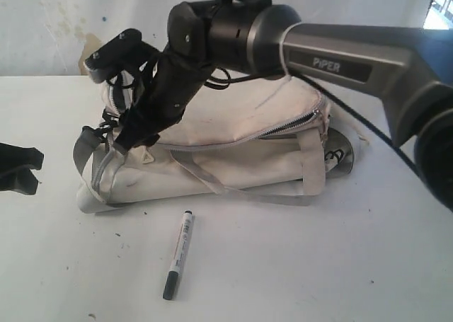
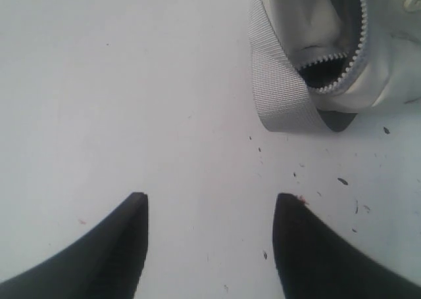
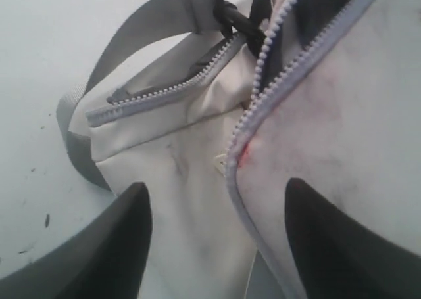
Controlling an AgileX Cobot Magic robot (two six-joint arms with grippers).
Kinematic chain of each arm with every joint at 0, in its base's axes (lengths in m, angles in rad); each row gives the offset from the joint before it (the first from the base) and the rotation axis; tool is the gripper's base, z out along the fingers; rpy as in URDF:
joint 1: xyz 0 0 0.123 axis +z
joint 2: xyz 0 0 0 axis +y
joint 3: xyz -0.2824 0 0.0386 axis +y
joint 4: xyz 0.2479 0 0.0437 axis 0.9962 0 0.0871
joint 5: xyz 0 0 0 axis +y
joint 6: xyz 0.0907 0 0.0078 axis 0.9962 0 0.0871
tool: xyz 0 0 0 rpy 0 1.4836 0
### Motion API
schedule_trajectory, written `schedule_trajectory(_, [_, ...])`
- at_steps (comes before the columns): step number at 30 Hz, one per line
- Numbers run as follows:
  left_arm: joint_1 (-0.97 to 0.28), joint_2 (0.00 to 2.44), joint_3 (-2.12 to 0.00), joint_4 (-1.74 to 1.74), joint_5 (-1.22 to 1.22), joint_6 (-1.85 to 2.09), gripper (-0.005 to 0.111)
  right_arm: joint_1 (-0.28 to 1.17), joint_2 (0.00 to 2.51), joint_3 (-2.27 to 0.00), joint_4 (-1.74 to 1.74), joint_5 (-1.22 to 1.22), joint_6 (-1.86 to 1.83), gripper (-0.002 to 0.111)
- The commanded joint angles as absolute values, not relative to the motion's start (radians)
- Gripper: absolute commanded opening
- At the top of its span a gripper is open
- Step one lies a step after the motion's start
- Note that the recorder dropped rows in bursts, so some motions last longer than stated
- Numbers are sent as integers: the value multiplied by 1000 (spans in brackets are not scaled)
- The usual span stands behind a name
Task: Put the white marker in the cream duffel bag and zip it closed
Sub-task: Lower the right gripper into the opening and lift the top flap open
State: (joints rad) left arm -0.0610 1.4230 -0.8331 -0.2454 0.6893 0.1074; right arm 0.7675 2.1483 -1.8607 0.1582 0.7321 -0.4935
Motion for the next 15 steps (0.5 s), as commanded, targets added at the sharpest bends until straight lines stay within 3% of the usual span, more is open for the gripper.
schedule_trajectory(1, [-60, 1412, -828, -239, 680, 110, 59, 792, 2200, -1860, 72, 685, -499, 55])
schedule_trajectory(9, [-60, 1412, -828, -239, 670, 110, 59, 795, 2258, -1860, -21, 578, -490, 52])
schedule_trajectory(15, [-60, 1412, -828, -239, 665, 110, 59, 795, 2273, -1860, -55, 567, -490, 10])
